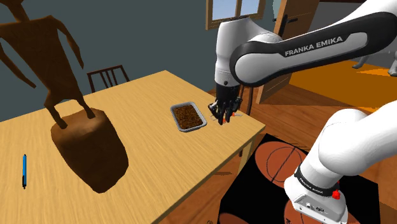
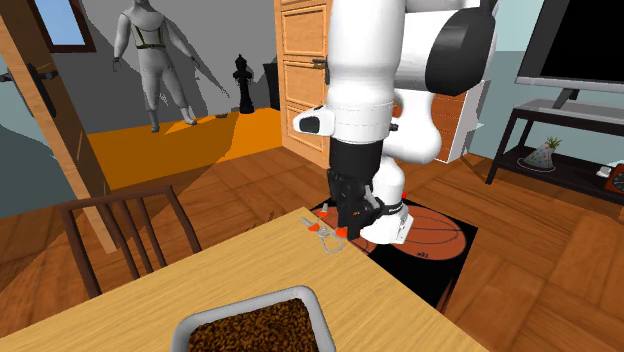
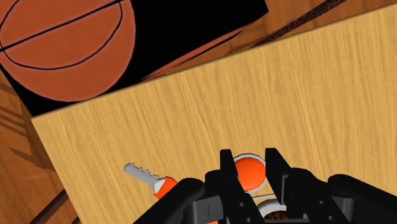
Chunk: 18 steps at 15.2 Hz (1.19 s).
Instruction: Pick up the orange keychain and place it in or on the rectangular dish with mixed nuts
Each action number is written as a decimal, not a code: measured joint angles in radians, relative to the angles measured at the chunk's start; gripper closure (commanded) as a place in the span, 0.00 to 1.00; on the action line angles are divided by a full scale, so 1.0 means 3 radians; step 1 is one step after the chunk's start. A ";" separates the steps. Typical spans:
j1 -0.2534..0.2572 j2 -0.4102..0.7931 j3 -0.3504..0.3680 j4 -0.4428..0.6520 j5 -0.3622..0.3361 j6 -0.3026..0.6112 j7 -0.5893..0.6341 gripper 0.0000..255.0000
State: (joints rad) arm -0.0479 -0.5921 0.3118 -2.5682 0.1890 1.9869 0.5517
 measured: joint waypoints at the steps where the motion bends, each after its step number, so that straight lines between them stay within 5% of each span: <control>1: -0.0002 -0.0009 -0.0006 0.0027 -0.0004 -0.0036 0.0000 1.00; 15: -0.0260 0.1829 0.0228 0.1795 -0.0569 -0.0010 0.0369 1.00; 18: -0.0255 0.1971 0.0237 0.1850 -0.0626 0.0064 0.0409 1.00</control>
State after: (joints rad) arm -0.1243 -0.0009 0.3829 -2.0131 0.0012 2.0062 0.6746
